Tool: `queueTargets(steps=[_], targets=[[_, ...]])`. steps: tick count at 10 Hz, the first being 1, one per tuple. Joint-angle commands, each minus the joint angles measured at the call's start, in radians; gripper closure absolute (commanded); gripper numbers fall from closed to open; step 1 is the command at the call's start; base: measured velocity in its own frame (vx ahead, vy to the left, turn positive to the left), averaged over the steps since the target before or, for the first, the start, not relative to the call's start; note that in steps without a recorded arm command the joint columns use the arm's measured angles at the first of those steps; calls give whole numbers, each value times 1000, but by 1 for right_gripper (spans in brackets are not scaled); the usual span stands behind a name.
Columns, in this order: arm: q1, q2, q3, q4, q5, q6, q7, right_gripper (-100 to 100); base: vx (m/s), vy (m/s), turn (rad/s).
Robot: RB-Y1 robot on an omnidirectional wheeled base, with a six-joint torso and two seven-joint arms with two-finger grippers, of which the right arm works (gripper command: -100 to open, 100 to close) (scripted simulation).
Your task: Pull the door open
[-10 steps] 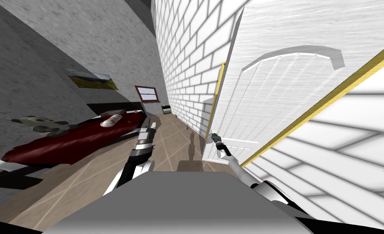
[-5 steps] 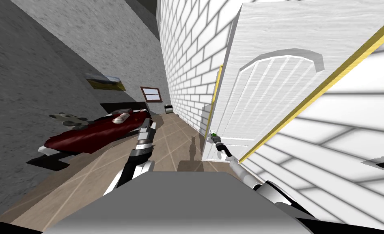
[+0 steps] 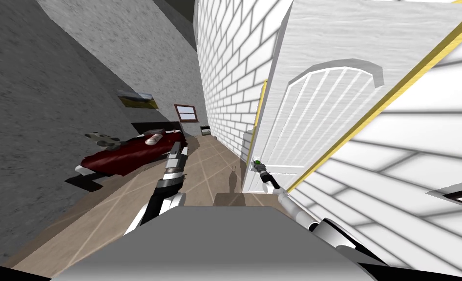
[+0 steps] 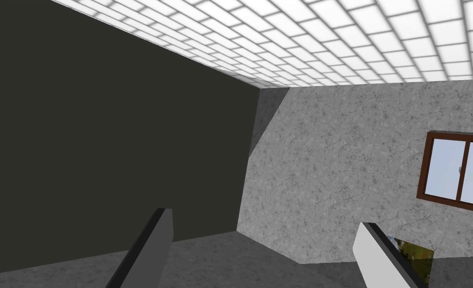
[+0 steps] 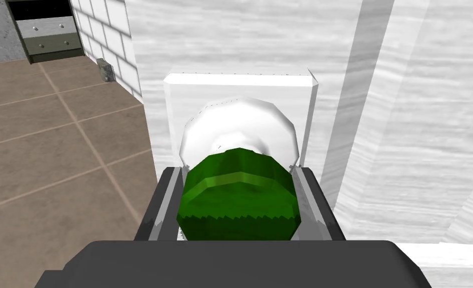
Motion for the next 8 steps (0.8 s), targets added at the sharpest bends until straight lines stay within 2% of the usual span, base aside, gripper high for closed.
queueTargets(steps=[1, 7, 8], targets=[[13, -18, 23, -22, 2, -7, -17, 100, -181, -92, 101], [39, -75, 86, -71, 7, -31, -70, 100, -169, -91, 84], [39, -69, 82, -65, 6, -25, -64, 100, -57, -33, 25]])
